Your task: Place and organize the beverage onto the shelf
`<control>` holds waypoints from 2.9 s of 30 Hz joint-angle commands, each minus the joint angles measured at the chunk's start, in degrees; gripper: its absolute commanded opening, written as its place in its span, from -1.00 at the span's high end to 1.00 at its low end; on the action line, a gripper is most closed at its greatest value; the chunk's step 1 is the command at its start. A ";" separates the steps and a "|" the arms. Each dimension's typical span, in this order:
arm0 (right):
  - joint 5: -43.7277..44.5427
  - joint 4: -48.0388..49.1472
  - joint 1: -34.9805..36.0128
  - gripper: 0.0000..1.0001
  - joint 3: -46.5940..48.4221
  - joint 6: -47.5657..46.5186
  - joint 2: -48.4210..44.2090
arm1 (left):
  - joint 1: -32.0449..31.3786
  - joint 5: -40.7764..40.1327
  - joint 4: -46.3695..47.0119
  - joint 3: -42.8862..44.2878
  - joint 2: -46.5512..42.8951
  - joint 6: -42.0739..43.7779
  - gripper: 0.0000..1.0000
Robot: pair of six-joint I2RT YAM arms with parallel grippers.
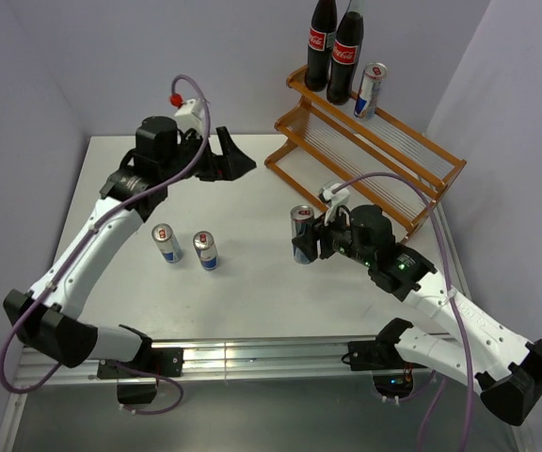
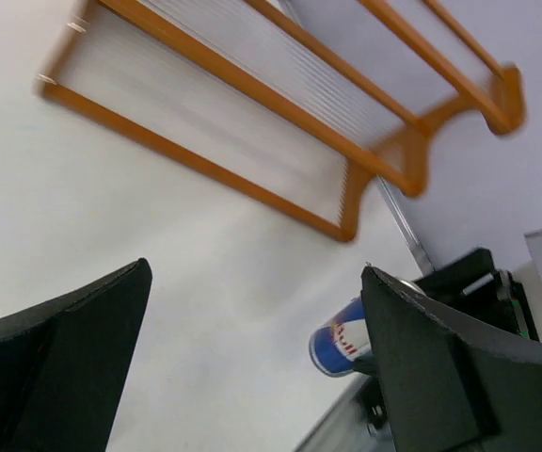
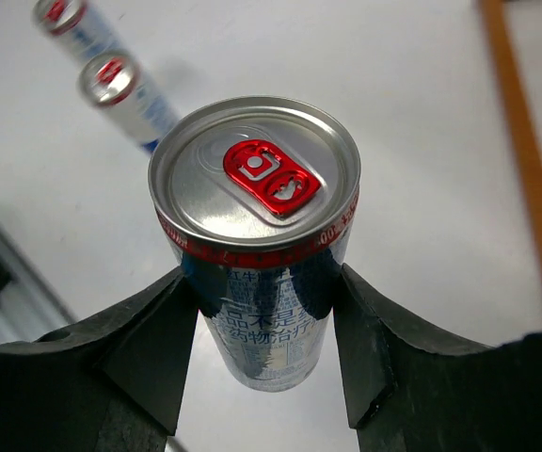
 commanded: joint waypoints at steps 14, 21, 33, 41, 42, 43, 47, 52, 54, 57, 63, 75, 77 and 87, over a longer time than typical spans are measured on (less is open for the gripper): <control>19.59 21.40 -5.49 1.00 1.85 -3.91 -4.92 | -0.70 -32.31 -9.21 -15.00 -22.71 7.82 -0.99; 12.28 21.83 -19.20 1.00 9.14 -6.36 0.09 | -0.79 -36.45 -2.44 -26.81 -32.83 9.15 -0.99; 5.88 23.24 -35.71 1.00 21.36 -8.83 9.58 | -0.70 -45.68 -2.43 -28.31 -37.23 7.83 -0.99; 0.25 24.11 -43.99 1.00 29.36 -7.34 18.45 | -0.53 -44.98 -2.87 -27.96 -35.91 7.31 -0.99; -0.19 24.46 -44.34 1.00 30.41 -7.07 19.25 | -0.35 -44.54 -2.88 -27.96 -36.00 7.04 -0.99; -1.50 24.73 -44.96 1.00 30.94 -7.07 20.04 | -0.09 -44.10 -2.70 -27.96 -36.09 6.95 -0.99; -5.01 25.61 -46.10 1.00 33.05 -5.66 24.34 | 1.14 -43.48 -1.82 -28.48 -37.22 7.30 -0.99; -11.61 26.93 -47.33 1.00 34.02 -8.30 27.51 | 2.11 -42.17 -1.47 -28.66 -37.06 7.48 -0.99; -13.20 26.67 -47.95 1.00 35.07 -8.22 28.39 | 2.37 -42.25 -1.82 -28.57 -36.97 7.48 -0.99; -14.86 25.44 -48.48 1.00 36.39 -8.30 29.98 | 2.55 -41.99 -1.38 -28.66 -37.23 7.65 -0.99; -17.33 25.17 -48.57 0.99 36.04 -9.00 32.00 | 3.34 -40.76 -1.21 -28.66 -37.14 7.92 -0.99; -20.94 22.27 -48.57 0.61 37.63 -10.32 34.99 | 3.87 -39.97 -1.29 -28.84 -37.14 7.92 -0.99; -20.59 22.45 -48.57 0.43 37.36 -10.67 35.16 | 3.96 -39.97 -1.21 -28.92 -37.14 8.01 -0.99; -21.90 19.63 -48.56 -0.53 39.83 -11.38 36.84 | 3.96 -40.06 -0.94 -29.10 -37.58 8.18 -0.99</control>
